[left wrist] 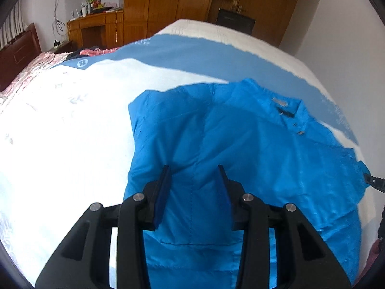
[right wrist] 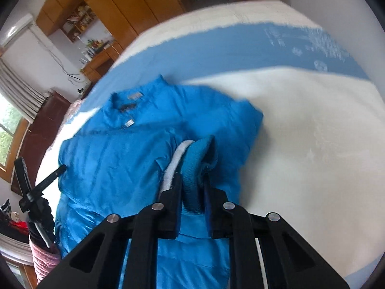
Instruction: Fold large clothes
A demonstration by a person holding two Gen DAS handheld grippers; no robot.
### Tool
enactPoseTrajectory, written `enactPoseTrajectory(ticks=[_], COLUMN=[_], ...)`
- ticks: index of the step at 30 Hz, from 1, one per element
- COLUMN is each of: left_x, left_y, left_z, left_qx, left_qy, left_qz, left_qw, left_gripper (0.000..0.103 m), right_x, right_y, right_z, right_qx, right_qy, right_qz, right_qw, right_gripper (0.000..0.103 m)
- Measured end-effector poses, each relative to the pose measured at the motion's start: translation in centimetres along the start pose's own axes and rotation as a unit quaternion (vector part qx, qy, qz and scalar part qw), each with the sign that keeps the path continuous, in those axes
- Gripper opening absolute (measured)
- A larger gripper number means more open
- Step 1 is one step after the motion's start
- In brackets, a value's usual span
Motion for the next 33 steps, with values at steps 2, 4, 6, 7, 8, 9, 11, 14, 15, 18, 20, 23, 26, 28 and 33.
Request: enactPoseTrajectory(ticks=[2,4,6,7,8,9,11,14,15,18,20,23,26,28,33], left_x=[0.0,-0.2,-0.3,-0.2,-0.2,-0.3,-0.5,-2.1,-2.8,-5.2,-6.9,-7.9,-8.2,-8.3,-8.3], left_y=[-0.3,-0.8,-0.9,-0.9,-0.7,-0.6,-0.3,0.3,0.5,0.8,0.5,-0.3,-1.1,-1.5,-1.9], left_z=[0.9,1.6,1.5,1.4,1.2,0.9,-0.4,-3.1,-3.2,-2.4,-0.8,1.3,2.5,2.6,3.0], left_qx=[0.008,0.011,0.010,0.012,0.015,0.016,0.009,-0.028,-0.031,-0.024,-0.008,0.004,0.000,-0.001,-0.002], left_qy=[0.009,0.017,0.021,0.021,0.022,0.024,0.032,0.016,0.011,0.003,-0.005,0.001,0.011,0.010,0.013], left_qz=[0.005,0.016,0.022,0.019,0.015,0.013,0.013,0.023,0.026,0.043,0.049,0.057,0.076,0.084,0.087], left_qw=[0.9999,0.9997,0.9995,0.9995,0.9995,0.9995,0.9994,0.9992,0.9991,0.9988,0.9987,0.9984,0.9971,0.9964,0.9961], left_gripper=[0.038,0.038,0.038,0.038,0.038,0.038,0.038,0.039,0.039,0.039,0.039,0.039,0.039,0.039,0.039], right_x=[-0.4,-0.8,-0.7,-0.4,-0.2,-0.1,0.3,2.5,3.7,7.0,8.7,9.4,8.6,7.8,8.6], right_y=[-0.5,-0.7,-0.8,-0.8,-0.8,-0.8,-0.8,-0.4,-0.3,-0.3,-0.5,-0.9,-1.8,-2.6,-3.7], right_z=[1.4,2.5,2.6,2.3,1.9,1.4,-0.6,-3.3,-3.5,-2.0,-0.1,2.7,5.0,6.1,6.7], right_qx=[0.013,0.018,0.016,0.012,0.005,-0.003,-0.039,-0.100,-0.104,-0.088,-0.080,-0.065,-0.048,-0.038,-0.050], right_qy=[-0.005,-0.005,-0.009,-0.015,-0.020,-0.023,-0.037,-0.059,-0.044,-0.015,-0.026,-0.043,-0.056,-0.045,-0.075], right_qz=[0.001,0.003,-0.001,-0.011,-0.016,-0.014,-0.014,-0.047,-0.057,-0.082,-0.098,-0.100,-0.099,-0.092,-0.119], right_qw=[1.000,1.000,1.000,1.000,1.000,1.000,0.998,0.992,0.992,0.993,0.992,0.992,0.992,0.994,0.989], right_gripper=[0.016,0.016,0.016,0.017,0.020,0.024,0.028,0.028,0.028,0.028,0.028,0.028,0.025,0.024,0.023])
Point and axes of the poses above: each gripper's, at about its wrist camera, not at the fingertips, and z roughly the way its jaws point, x to its left, y to its top, the point moved 1 cm from there along z, roughly the way its jaws point, and after that the axes turned 4 degrees about -x, right-handed, at the moved point
